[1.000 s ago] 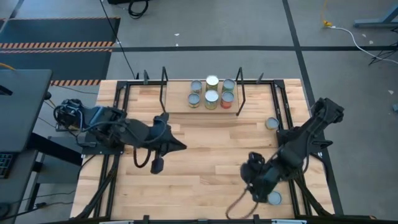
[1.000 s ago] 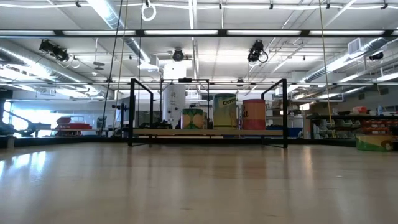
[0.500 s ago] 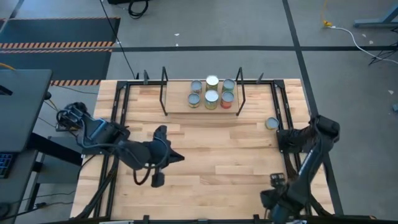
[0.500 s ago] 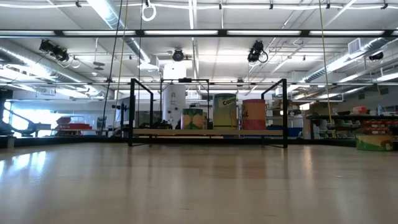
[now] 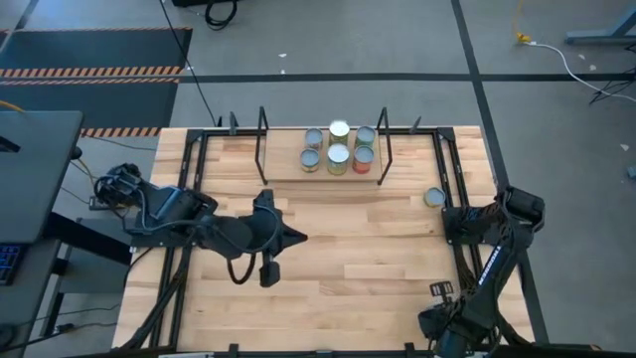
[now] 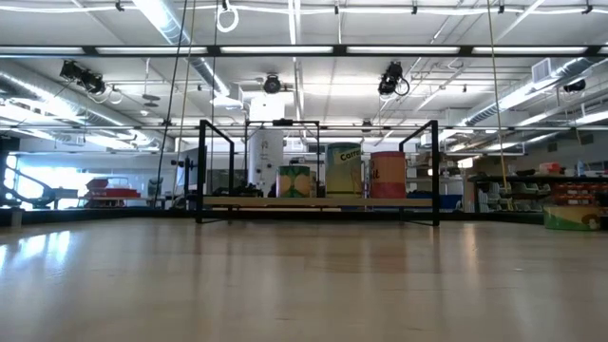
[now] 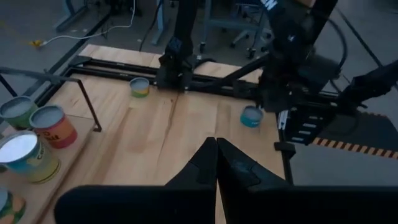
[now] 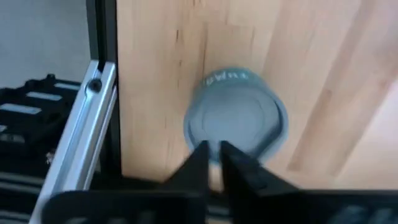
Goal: Pick and place cans onto a shelf
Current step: Put the canned tuna on the shelf
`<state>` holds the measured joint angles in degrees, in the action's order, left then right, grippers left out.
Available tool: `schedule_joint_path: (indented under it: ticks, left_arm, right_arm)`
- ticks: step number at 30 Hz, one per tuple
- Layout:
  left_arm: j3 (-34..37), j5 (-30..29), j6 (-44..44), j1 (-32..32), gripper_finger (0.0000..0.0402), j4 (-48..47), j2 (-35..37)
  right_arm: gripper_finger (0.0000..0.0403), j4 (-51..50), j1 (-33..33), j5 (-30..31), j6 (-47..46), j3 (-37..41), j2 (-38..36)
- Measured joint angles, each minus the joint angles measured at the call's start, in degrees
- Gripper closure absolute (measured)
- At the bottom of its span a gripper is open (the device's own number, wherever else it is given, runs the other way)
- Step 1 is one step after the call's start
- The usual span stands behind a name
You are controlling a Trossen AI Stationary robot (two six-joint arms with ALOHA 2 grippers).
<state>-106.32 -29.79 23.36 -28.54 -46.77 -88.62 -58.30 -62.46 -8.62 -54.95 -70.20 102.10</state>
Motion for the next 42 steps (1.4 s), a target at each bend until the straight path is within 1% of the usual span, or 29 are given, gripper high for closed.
schedule_joint_path:
  ticks: [1,2,3,6,9,12,16,21,24,27,30,33,36,39,42]
  left_arm:
    - [0.00,0.05,0.02,-0.19,0.0392,0.00,0.14]
    - [0.04,0.13,0.00,-0.60,0.0392,-0.25,0.52]
    - [0.08,0.08,0.00,-1.33,0.0392,-0.36,1.19]
    - [-0.03,-0.53,-0.37,-3.24,0.0392,-0.07,4.43]
    - [-0.07,-0.62,-2.14,-5.11,0.0392,-0.63,6.68]
    - [-0.05,-0.98,-4.85,-5.48,0.0392,-0.77,7.55]
    - [-0.04,-1.56,-6.06,-5.44,0.0392,-1.52,8.15]
    - [0.00,-1.66,-7.13,-5.39,0.0392,-3.01,8.02]
    - [0.00,-4.37,-7.41,-5.40,0.0392,-3.02,8.02]
    - [0.00,-7.79,-7.21,-5.40,0.0382,-3.13,8.04]
    - [0.00,-10.44,-4.47,-5.35,0.0358,-4.60,8.01]
    - [-0.09,-10.52,0.50,-3.71,0.0317,-8.17,6.20]
    - [0.07,-10.52,7.59,-3.38,0.0261,-13.14,3.20]
    - [-0.04,-10.55,12.46,-3.14,0.0197,-14.90,-0.31]
    - [0.01,-9.79,16.56,-2.22,0.0132,-14.63,-4.88]
  right_arm:
    - [0.0371,1.55,0.00,-0.07,-0.16,0.91,0.00]
    - [0.0387,3.15,0.01,-0.25,-0.29,2.03,0.00]
    - [0.0391,4.57,0.02,-0.28,-0.35,3.17,0.00]
    - [0.0380,7.10,0.77,0.19,-0.14,6.55,0.00]
    - [0.0381,10.09,4.03,-0.95,4.07,9.67,-0.28]
    - [0.0394,12.29,9.61,-0.22,10.98,11.28,-0.44]
    - [0.0396,17.48,18.83,5.69,20.43,11.37,-0.46]
    - [0.0396,28.18,29.44,12.74,29.58,11.57,-0.15]
    - [0.0397,33.28,34.98,16.44,32.47,11.20,0.06]
    - [0.0397,32.02,39.25,17.63,33.63,8.36,0.41]
    - [0.0397,29.17,40.85,17.33,36.05,5.49,-1.43]
    - [0.0397,23.78,40.31,17.44,37.61,5.17,-5.15]
    - [0.0397,18.01,38.37,20.29,37.59,5.15,-11.15]
    - [0.0398,13.54,35.57,22.63,36.72,6.02,-18.52]
    - [0.0398,10.18,33.58,23.97,32.92,7.56,-25.99]
